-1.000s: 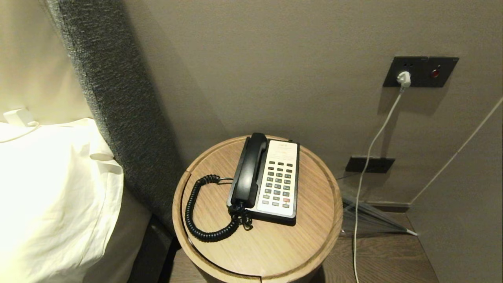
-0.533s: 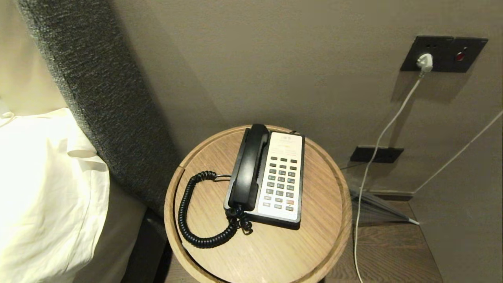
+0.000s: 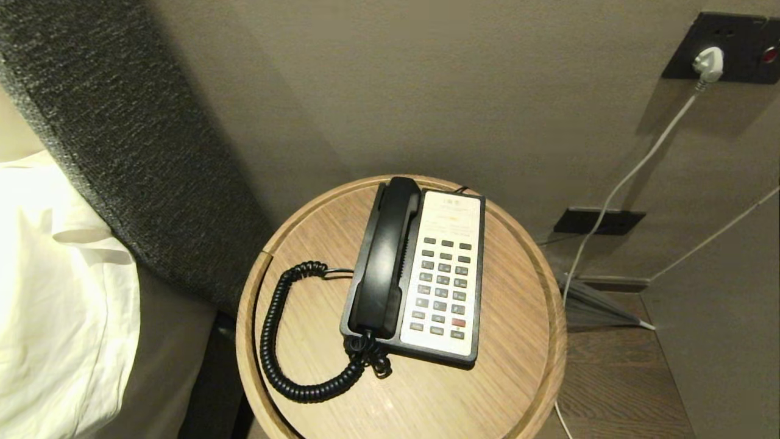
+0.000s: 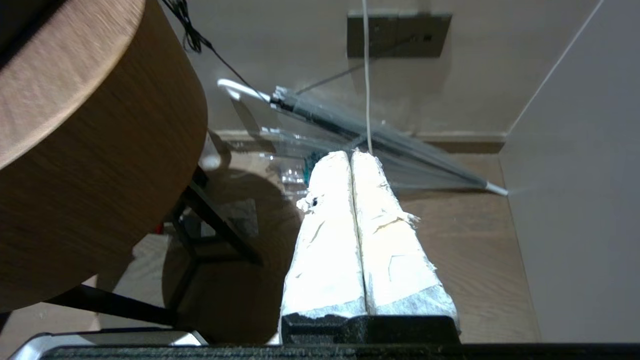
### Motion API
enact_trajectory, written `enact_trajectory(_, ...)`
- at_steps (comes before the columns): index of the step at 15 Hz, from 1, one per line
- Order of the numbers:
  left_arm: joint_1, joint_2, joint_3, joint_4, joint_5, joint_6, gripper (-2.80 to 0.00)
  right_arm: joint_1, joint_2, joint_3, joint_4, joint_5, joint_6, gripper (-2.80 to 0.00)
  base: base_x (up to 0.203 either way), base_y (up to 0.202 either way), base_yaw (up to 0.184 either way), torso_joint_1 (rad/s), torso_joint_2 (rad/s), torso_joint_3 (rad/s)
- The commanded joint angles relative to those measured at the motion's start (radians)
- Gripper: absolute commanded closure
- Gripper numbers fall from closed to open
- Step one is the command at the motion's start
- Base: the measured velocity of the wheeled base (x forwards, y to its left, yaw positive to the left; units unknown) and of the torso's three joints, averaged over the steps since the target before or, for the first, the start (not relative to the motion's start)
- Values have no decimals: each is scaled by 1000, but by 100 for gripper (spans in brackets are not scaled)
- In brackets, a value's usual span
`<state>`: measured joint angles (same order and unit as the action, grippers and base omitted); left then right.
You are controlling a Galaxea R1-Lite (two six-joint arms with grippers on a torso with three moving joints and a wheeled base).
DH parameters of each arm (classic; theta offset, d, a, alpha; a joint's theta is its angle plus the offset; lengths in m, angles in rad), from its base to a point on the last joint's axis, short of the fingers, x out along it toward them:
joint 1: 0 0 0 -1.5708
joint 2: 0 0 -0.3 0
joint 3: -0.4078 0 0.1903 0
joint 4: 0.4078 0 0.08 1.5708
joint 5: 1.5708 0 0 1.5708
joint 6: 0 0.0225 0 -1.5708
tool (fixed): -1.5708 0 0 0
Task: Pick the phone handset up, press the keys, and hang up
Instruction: Pick up the desk phone handset
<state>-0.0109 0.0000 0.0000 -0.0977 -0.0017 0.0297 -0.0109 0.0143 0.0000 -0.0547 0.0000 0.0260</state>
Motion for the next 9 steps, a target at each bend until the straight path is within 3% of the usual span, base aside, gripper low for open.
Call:
enact_trajectory(1, 0, 2, 40, -1, 0, -1, 0, -1, 0, 21, -1, 0, 0, 0, 0, 0, 0, 2, 5, -198)
enact_trajectory(6, 0, 2, 40, -2, 1, -1, 0, -1, 0, 20, -1, 0, 0, 0, 0, 0, 0, 2, 5, -191)
enact_trajectory(9, 0, 2, 40, -2, 2, -1, 0, -1, 0, 20, -1, 0, 0, 0, 0, 0, 0, 2, 4, -56)
